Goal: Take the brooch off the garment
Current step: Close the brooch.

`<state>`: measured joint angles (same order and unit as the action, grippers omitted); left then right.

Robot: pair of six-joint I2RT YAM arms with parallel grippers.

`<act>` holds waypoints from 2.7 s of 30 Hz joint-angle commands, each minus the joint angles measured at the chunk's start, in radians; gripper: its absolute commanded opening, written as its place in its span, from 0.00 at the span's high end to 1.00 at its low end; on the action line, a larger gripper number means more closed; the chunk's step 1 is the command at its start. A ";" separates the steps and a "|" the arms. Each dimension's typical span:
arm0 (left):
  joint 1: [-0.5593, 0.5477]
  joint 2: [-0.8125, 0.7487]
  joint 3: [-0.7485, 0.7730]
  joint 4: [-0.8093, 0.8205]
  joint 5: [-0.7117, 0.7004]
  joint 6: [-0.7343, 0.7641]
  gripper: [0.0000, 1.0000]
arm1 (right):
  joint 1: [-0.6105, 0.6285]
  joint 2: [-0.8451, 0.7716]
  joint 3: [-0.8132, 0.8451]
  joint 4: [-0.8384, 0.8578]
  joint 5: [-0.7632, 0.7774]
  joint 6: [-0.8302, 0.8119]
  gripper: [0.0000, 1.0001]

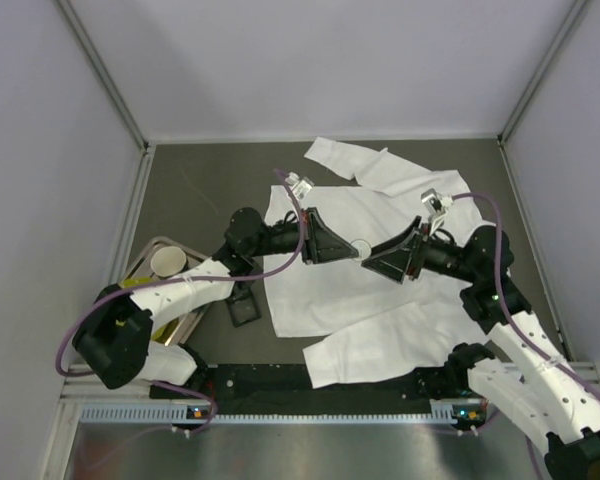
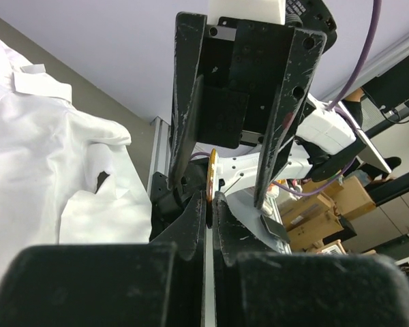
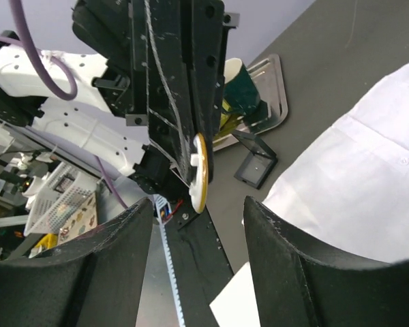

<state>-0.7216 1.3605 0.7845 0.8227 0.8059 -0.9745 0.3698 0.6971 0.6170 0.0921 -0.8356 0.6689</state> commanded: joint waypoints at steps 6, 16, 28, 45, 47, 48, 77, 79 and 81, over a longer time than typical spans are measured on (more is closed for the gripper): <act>-0.022 -0.017 0.041 0.010 -0.004 0.033 1.00 | -0.009 0.012 0.035 0.172 -0.008 0.075 0.51; -0.025 -0.046 0.058 -0.069 -0.056 0.063 1.00 | -0.008 -0.004 0.015 0.170 0.012 0.078 0.38; -0.025 -0.063 0.061 -0.060 -0.080 0.036 1.00 | -0.008 -0.013 -0.048 0.256 0.035 0.117 0.50; -0.027 -0.093 0.064 -0.077 -0.086 0.051 1.00 | -0.008 0.033 -0.068 0.357 0.059 0.181 0.69; -0.033 -0.116 0.068 -0.132 -0.105 0.097 1.00 | -0.008 0.028 -0.077 0.374 0.075 0.198 0.70; -0.042 -0.121 0.076 -0.160 -0.115 0.117 1.00 | -0.008 0.027 -0.091 0.385 0.081 0.205 0.71; -0.101 -0.162 0.226 -0.582 -0.367 0.281 1.00 | 0.035 0.061 -0.094 0.460 0.139 0.222 0.54; -0.113 -0.162 0.229 -0.596 -0.376 0.293 1.00 | 0.044 0.077 -0.085 0.466 0.145 0.224 0.55; -0.117 -0.164 0.234 -0.599 -0.386 0.295 1.00 | 0.061 0.084 -0.080 0.472 0.151 0.221 0.56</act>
<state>-0.8242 1.2282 0.9691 0.2298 0.4561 -0.7185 0.4030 0.7647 0.5022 0.4881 -0.7109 0.9169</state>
